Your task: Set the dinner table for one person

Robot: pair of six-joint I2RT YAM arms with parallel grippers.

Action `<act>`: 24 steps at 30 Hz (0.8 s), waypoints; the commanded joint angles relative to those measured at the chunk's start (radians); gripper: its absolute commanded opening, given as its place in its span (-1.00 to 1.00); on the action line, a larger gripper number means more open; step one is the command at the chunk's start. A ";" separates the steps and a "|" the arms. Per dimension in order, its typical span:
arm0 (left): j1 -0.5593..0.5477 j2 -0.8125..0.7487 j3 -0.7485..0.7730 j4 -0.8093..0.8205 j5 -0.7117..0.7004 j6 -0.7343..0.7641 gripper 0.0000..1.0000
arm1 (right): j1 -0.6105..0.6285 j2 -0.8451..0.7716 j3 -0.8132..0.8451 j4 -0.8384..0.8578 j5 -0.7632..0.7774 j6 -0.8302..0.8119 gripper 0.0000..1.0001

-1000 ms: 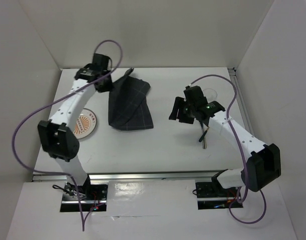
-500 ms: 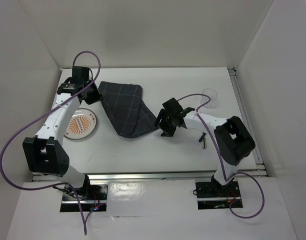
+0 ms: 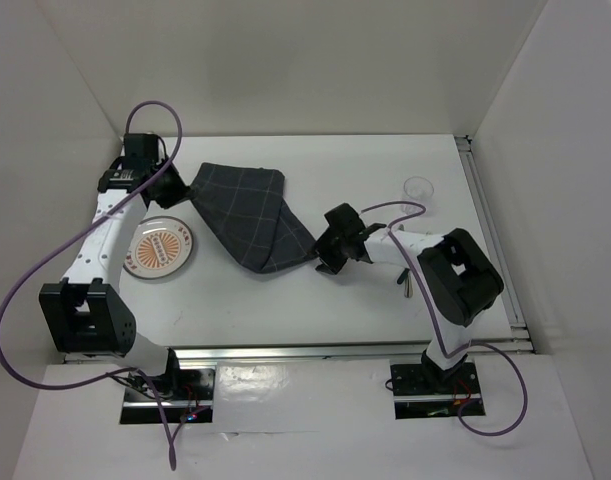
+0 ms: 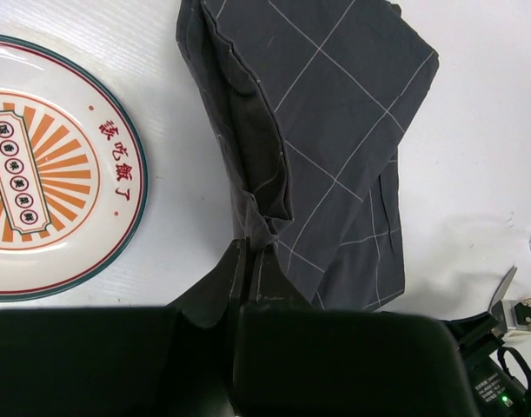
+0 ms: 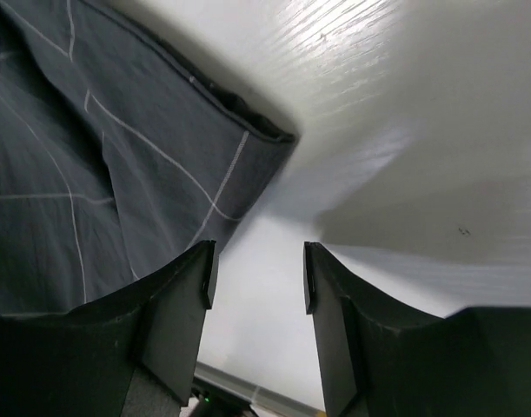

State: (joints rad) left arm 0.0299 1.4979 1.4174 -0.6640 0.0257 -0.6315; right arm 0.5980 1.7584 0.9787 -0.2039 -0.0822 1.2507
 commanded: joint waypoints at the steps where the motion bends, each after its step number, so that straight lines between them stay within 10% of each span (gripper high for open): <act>1: 0.008 -0.039 -0.006 0.035 0.026 0.012 -1.00 | 0.005 0.001 -0.026 0.075 0.070 0.070 0.08; 13: 0.027 -0.057 -0.037 0.035 0.036 0.003 -1.00 | -0.004 0.062 -0.043 0.153 0.055 0.147 -0.06; 16: 0.037 -0.068 -0.037 0.026 0.036 0.003 -1.00 | -0.004 0.082 -0.043 0.181 0.055 0.158 -0.21; 20: 0.038 -0.077 -0.017 0.006 0.023 0.012 -1.00 | -0.015 0.082 0.062 0.150 0.123 0.057 -1.00; 24: 0.065 -0.077 0.024 -0.003 0.029 0.022 -1.00 | -0.039 0.082 0.227 0.043 0.208 -0.089 -1.00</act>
State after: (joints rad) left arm 0.0742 1.4544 1.3819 -0.6655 0.0498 -0.6300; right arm 0.5838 1.8511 1.0718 -0.1249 0.0227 1.2831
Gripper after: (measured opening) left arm 0.056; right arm 0.047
